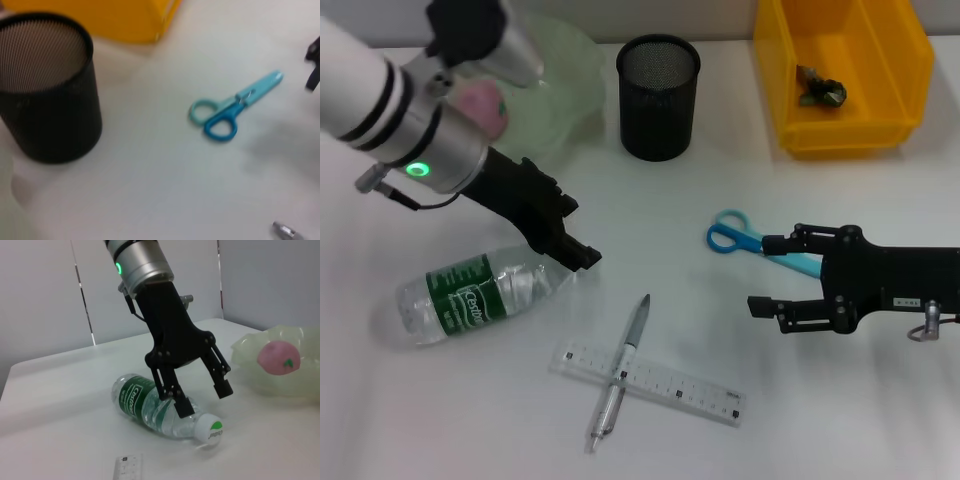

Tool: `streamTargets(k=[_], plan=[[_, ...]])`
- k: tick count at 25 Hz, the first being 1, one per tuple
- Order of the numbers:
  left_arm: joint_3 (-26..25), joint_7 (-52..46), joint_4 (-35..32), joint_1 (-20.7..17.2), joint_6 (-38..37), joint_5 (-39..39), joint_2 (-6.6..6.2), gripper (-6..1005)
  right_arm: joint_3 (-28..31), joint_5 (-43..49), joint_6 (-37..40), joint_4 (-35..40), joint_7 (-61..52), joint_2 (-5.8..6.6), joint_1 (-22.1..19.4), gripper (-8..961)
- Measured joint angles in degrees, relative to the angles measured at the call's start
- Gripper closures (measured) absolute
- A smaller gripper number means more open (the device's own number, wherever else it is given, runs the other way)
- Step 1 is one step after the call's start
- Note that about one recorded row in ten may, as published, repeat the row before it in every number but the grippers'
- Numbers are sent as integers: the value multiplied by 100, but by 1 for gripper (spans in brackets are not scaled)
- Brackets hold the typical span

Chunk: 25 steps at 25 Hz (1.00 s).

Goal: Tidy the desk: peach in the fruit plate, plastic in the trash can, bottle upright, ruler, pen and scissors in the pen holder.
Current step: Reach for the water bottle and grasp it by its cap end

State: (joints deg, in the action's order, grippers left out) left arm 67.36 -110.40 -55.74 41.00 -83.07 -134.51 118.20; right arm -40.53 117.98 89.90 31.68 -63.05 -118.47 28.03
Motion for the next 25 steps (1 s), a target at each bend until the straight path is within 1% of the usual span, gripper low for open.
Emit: streamTargets(k=[1, 2, 3, 5, 6, 7, 9, 16, 21, 25], plan=[[220, -543, 141, 466, -31, -748, 41, 197, 0, -4, 0, 2, -2, 3, 0, 142], [220, -543, 141, 466, -31, -748, 41, 197, 1, -6, -1, 3, -5, 8, 1, 142], [324, -687, 193, 569, -30, -896, 44, 197, 1, -8, -5, 3, -8, 12, 1, 142], [324, -687, 193, 569, -30, -896, 44, 197, 2, -8, -40, 7, -13, 15, 4, 142], [505, -853, 243, 654, -15, -1051, 53, 197, 2, -8, -75, 10, -16, 17, 12, 142], [505, -853, 243, 654, -15, -1051, 53, 197, 2, -8, -75, 10, -16, 17, 12, 142], [669, -961, 334, 708, 47, -1107, 61, 197, 2, -8, -86, 0, -23, 17, 35, 142], [910, -1006, 652, 756, 416, -1130, 72, 197, -44, 6, -72, -8, -25, 17, 53, 142], [964, -984, 709, 765, 519, -1136, 72, 198, -44, 20, -55, 0, -7, 19, 54, 142], [1096, -956, 734, 757, 598, -1140, 72, 267, -41, 20, -42, 12, -15, 26, 54, 142]])
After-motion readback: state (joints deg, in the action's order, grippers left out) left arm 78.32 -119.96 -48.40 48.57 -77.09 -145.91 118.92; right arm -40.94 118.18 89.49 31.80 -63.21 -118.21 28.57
